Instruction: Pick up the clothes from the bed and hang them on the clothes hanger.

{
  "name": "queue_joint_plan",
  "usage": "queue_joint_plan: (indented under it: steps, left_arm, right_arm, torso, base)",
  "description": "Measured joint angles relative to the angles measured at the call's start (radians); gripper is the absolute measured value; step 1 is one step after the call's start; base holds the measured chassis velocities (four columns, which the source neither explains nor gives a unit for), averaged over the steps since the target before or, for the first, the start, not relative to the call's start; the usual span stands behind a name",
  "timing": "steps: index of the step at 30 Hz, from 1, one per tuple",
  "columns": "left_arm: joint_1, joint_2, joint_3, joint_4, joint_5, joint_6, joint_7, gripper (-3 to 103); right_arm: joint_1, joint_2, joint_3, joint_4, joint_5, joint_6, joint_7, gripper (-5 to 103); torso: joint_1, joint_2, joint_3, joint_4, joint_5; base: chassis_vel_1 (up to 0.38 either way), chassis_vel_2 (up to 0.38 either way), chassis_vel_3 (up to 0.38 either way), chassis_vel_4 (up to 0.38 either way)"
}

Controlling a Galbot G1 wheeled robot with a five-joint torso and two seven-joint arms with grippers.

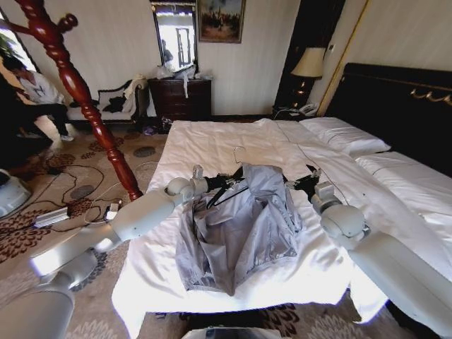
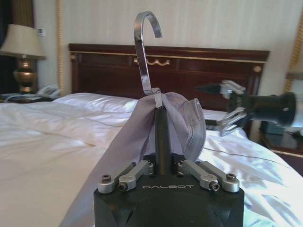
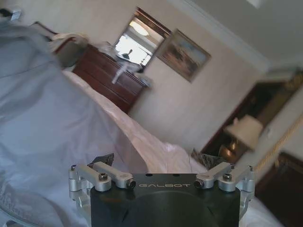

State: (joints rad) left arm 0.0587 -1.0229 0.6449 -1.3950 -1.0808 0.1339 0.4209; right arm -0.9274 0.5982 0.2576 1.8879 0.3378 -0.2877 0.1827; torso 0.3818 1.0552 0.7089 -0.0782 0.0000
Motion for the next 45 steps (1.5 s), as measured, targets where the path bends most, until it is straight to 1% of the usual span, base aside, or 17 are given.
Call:
queue_joint_plan:
  steps: [2, 13, 22, 23, 24, 27, 28, 29, 30, 32, 33, 34, 35, 38, 40, 42, 45]
  left_arm:
    - [-0.019, 0.011, 0.022, -0.027, -0.006, 0.002, 0.004, 15]
    - [-0.027, 0.037, 0.028, -0.077, -0.026, 0.012, 0.002, 15]
    - [-0.049, 0.051, 0.064, -0.114, -0.033, 0.022, -0.001, 15]
    - [-0.05, 0.049, 0.069, -0.116, -0.035, 0.024, -0.005, 15]
    - [-0.05, 0.049, 0.069, -0.116, -0.035, 0.024, -0.005, 15]
    - [-0.053, 0.045, 0.079, -0.118, -0.038, 0.027, -0.007, 15]
    - [-0.053, 0.045, 0.082, -0.12, -0.039, 0.028, -0.009, 15]
    - [-0.053, 0.045, 0.082, -0.122, -0.042, 0.029, -0.011, 15]
    - [-0.053, 0.045, 0.082, -0.122, -0.042, 0.029, -0.011, 15]
    - [-0.053, 0.049, 0.082, -0.127, -0.047, 0.032, -0.014, 15]
    - [-0.053, 0.052, 0.082, -0.129, -0.047, 0.033, -0.014, 15]
    - [-0.053, 0.055, 0.084, -0.131, -0.047, 0.034, -0.014, 15]
    - [-0.053, 0.055, 0.084, -0.131, -0.047, 0.034, -0.014, 15]
    - [-0.048, 0.061, 0.082, -0.135, -0.053, 0.035, -0.019, 15]
    - [-0.042, 0.062, 0.077, -0.138, -0.06, 0.038, -0.03, 15]
    - [-0.041, 0.062, 0.075, -0.138, -0.062, 0.04, -0.034, 15]
    - [-0.039, 0.062, 0.074, -0.138, -0.064, 0.044, -0.041, 15]
  right_arm:
    - [0.0, 0.004, -0.019, 0.0, -0.075, 0.017, -0.019, 100]
    - [0.009, 0.008, -0.046, -0.011, -0.085, 0.021, -0.024, 100]
    - [0.027, 0.01, -0.071, -0.038, -0.171, 0.032, -0.024, 100]
    - [0.028, 0.008, -0.074, -0.046, -0.208, 0.042, -0.027, 103]
    - [0.028, 0.008, -0.074, -0.046, -0.208, 0.042, -0.027, 103]
    - [0.029, 0.006, -0.081, -0.062, -0.287, 0.066, -0.038, 89]
    - [0.029, 0.005, -0.081, -0.067, -0.311, 0.077, -0.049, 89]
    - [0.029, 0.003, -0.08, -0.069, -0.326, 0.082, -0.057, 83]
    - [0.029, 0.003, -0.08, -0.069, -0.326, 0.082, -0.057, 83]
    - [0.027, 0.0, -0.08, -0.072, -0.366, 0.091, -0.071, 72]
    - [0.027, 0.0, -0.08, -0.075, -0.385, 0.097, -0.075, 72]
    - [0.027, -0.001, -0.079, -0.078, -0.413, 0.104, -0.081, 66]
    - [0.027, -0.001, -0.079, -0.078, -0.413, 0.104, -0.081, 66]
    - [0.023, -0.004, -0.077, -0.081, -0.465, 0.117, -0.092, 50]
    - [0.019, -0.004, -0.074, -0.086, -0.532, 0.138, -0.1, 39]
    - [0.018, -0.004, -0.073, -0.088, -0.553, 0.146, -0.103, 39]
    - [0.013, 0.002, -0.073, -0.093, -0.61, 0.167, -0.108, 22]
  torso:
    - [0.0, 0.0, 0.0, 0.0005, 0.0]
    - [0.0, 0.0, 0.0, 0.0004, -0.0001]
    - [0.0, 0.0, 0.0, 0.0003, -0.0001]
    - [0.0, 0.0, 0.0, 0.0003, 0.0]
    - [0.0, 0.0, 0.0, 0.0003, 0.0]
    - [0.0, 0.0, 0.0, 0.0002, 0.0]
    - [0.0, 0.0, 0.0, 0.0002, 0.0]
    - [0.0, 0.0, 0.0, 0.0003, 0.0]
    - [0.0, 0.0, 0.0, 0.0003, 0.0]
    - [0.0, 0.0, 0.0, 0.0002, 0.0]
    - [0.0, 0.0, 0.0, 0.0002, 0.0]
    - [0.0, 0.0, 0.0, 0.0003, 0.0]
    - [0.0, 0.0, 0.0, 0.0003, 0.0]
    - [0.0, 0.0, 0.0, 0.0004, -0.0001]
    - [0.0, 0.0, 0.0, 0.0003, 0.0]
    - [0.0, 0.0, 0.0, 0.0003, -0.0001]
    - [0.0, 0.0, 0.0, 0.0004, -0.0001]
  base:
    - [0.0, 0.0, 0.0, 0.0]
    - [0.0, 0.0, 0.0, 0.0]
    - [0.0, 0.0, 0.0, 0.0]
    - [0.0, 0.0, 0.0, 0.0]
    - [0.0, 0.0, 0.0, 0.0]
    - [0.0, 0.0, 0.0, 0.0]
    - [0.0, 0.0, 0.0, 0.0]
    - [0.0, 0.0, 0.0, 0.0]
    - [0.0, 0.0, 0.0, 0.0]
    - [0.0, 0.0, 0.0, 0.0]
    - [0.0, 0.0, 0.0, 0.0]
    - [0.0, 0.0, 0.0, 0.0]
    - [0.0, 0.0, 0.0, 0.0]
    - [0.0, 0.0, 0.0, 0.0]
    - [0.0, 0.0, 0.0, 0.0]
    - [0.0, 0.0, 0.0, 0.0]
    - [0.0, 0.0, 0.0, 0.0]
